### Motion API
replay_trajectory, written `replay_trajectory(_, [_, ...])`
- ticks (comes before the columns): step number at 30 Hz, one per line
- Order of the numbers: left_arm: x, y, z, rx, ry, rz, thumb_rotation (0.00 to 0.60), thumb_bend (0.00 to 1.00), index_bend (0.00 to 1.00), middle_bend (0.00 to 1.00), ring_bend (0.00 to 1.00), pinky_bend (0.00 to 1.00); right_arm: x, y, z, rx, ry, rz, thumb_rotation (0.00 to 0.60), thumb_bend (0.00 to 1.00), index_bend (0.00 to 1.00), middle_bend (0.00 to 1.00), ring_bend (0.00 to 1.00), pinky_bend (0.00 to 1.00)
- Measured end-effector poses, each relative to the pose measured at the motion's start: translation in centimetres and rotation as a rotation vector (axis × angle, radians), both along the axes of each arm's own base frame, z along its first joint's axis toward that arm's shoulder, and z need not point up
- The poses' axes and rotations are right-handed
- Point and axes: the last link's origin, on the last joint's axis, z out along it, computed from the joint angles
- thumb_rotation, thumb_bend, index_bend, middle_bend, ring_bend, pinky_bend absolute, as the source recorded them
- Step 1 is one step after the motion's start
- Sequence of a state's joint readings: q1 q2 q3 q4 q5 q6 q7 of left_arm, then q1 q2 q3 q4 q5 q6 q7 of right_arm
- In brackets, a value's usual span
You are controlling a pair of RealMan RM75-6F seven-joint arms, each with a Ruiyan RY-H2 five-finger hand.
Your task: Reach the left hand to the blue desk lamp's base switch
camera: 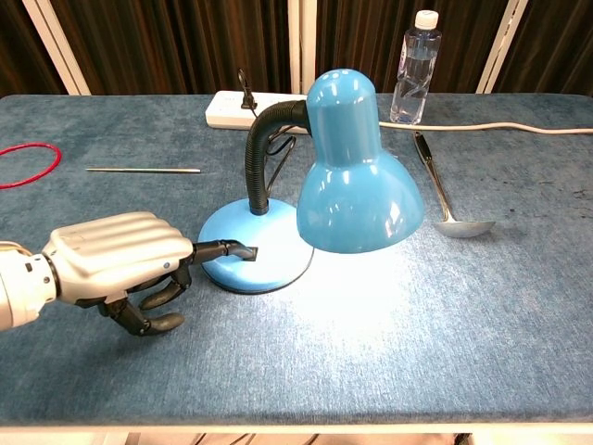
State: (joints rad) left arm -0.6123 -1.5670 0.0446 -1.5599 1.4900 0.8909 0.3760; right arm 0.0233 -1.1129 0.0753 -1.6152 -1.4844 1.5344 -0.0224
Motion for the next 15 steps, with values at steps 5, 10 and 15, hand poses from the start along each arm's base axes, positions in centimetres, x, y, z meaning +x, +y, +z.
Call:
replay_trajectory(5, [-0.1, 0.0, 0.0, 0.006, 0.000, -0.005, 0.600, 0.38, 0.20, 0.78, 0.80, 0.85, -0.1, 0.0, 0.0, -0.002, -0.006, -0.008, 0.600, 0.06, 0.00, 0.00, 0.00, 0.00])
replay_trajectory(10, [-0.1, 0.2, 0.3, 0.026, -0.017, -0.004, 0.600, 0.38, 0.10, 0.78, 0.80, 0.85, -0.1, 0.0, 0.1, -0.005, -0.009, -0.009, 0.600, 0.06, 0.00, 0.00, 0.00, 0.00])
replay_trajectory(15, [-0.5, 0.4, 1.5, 0.090, -0.068, 0.011, 0.600, 0.37, 0.05, 0.76, 0.78, 0.83, -0.1, 0.0, 0.4, -0.014, -0.013, -0.006, 0.600, 0.07, 0.00, 0.00, 0.00, 0.00])
